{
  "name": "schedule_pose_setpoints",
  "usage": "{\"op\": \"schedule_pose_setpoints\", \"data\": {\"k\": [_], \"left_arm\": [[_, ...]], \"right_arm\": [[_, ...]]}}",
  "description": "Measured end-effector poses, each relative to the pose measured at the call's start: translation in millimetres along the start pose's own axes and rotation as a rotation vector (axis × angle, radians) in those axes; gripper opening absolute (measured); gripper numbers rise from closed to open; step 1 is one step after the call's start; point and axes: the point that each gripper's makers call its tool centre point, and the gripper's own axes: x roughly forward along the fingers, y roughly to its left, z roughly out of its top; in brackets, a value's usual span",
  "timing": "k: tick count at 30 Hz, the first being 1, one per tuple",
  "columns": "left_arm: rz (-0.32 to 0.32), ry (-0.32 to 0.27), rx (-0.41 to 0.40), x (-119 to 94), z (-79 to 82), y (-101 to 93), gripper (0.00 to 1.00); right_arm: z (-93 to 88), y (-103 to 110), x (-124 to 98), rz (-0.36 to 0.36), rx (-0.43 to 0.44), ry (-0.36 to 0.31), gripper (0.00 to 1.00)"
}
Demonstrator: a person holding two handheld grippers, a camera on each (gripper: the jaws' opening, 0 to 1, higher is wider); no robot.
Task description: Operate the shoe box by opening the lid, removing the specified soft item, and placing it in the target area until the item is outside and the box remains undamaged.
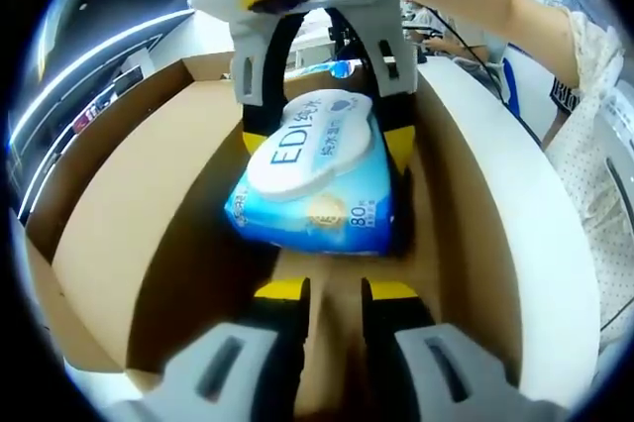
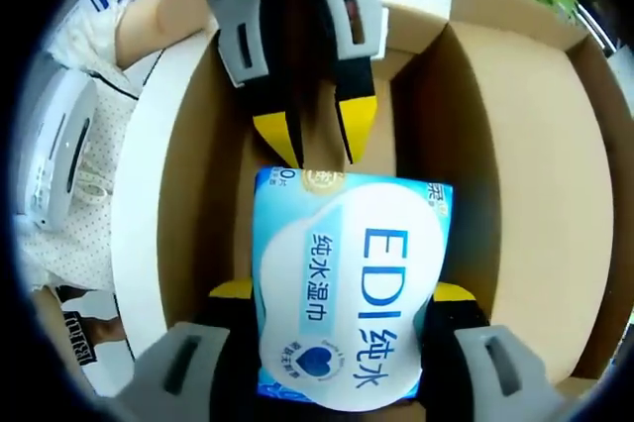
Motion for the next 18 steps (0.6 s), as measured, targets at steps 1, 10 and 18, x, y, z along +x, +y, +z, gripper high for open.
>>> {"op": "schedule_pose_setpoints", "data": {"k": [1,10,18], "left_arm": [[0.0,-0.016,-0.01,-0.2,3.0,-0.1,0.21],[-0.033,-0.086,-0.053,5.3,15.9,-6.3,0.23],[-0.043,-0.116,-0.064,14.0,20.4,-6.8,0.25]], "right_arm": [[1.4,-0.1,-2.4,-0.004,0.001,-0.003,0.65],[6.5,-2.7,-15.5,-0.012,0.024,-0.046,0.64],[5.0,-4.9,-17.3,-0.023,0.024,-0.061,0.64]]}}
